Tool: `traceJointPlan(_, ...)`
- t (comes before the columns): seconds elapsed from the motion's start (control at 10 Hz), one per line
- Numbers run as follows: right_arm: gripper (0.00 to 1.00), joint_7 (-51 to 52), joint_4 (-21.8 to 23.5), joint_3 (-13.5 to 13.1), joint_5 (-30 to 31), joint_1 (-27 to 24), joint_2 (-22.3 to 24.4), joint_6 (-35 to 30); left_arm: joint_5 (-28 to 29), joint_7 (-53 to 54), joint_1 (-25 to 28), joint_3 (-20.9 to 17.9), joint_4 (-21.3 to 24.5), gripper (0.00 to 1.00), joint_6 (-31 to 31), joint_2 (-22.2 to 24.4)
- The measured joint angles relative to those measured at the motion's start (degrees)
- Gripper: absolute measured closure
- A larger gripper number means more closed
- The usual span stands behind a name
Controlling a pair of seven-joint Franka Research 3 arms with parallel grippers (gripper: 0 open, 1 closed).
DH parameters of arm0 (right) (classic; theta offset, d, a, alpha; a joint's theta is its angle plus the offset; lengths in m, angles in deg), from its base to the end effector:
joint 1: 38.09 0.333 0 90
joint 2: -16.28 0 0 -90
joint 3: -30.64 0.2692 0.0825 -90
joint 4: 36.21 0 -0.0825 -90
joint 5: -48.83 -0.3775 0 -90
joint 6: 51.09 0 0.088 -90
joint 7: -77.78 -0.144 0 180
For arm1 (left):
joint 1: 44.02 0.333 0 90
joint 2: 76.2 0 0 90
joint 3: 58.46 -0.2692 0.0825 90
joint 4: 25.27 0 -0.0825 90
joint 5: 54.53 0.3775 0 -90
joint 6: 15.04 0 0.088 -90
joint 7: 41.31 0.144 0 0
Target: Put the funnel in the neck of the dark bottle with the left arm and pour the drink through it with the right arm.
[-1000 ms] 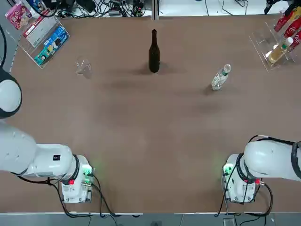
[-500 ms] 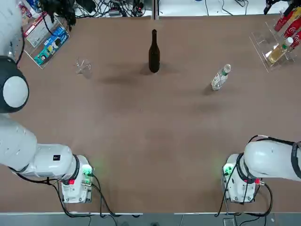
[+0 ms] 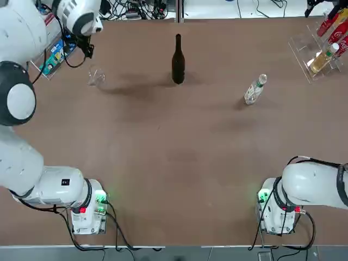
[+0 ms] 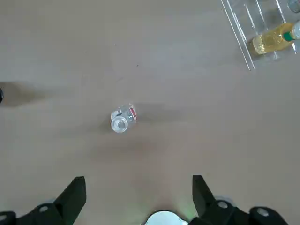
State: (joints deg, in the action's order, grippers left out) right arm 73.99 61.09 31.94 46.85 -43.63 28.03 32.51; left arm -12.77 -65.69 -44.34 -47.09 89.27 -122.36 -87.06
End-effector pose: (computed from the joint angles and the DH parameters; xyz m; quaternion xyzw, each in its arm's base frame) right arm 0.4781 -0.0292 0.5780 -0.9974 0.0686 0.0170 0.0150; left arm 0.5463 -0.0371 0.2885 -0.9409 0.0551 0.0421 0.3315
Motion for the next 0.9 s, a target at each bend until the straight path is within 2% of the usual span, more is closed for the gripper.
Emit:
traceJointPlan(0.5,0.00,0.00,0.10,-0.09,0.00,0.02,-0.03,-0.11,6.30,-13.45,0.10,0.00,-0.40,0.01,-9.53,-10.31)
traceJointPlan(0.8,0.00,0.00,0.15,-0.08,0.00,0.02,-0.03,-0.12,12.49,-18.58,1.26,-0.03,-1.44,0.05,-12.15,-15.11)
traceJointPlan(0.9,0.00,0.00,0.15,-0.05,0.00,0.03,-0.03,-0.12,13.14,-18.67,1.78,-0.04,-1.59,0.11,-12.35,-15.85)
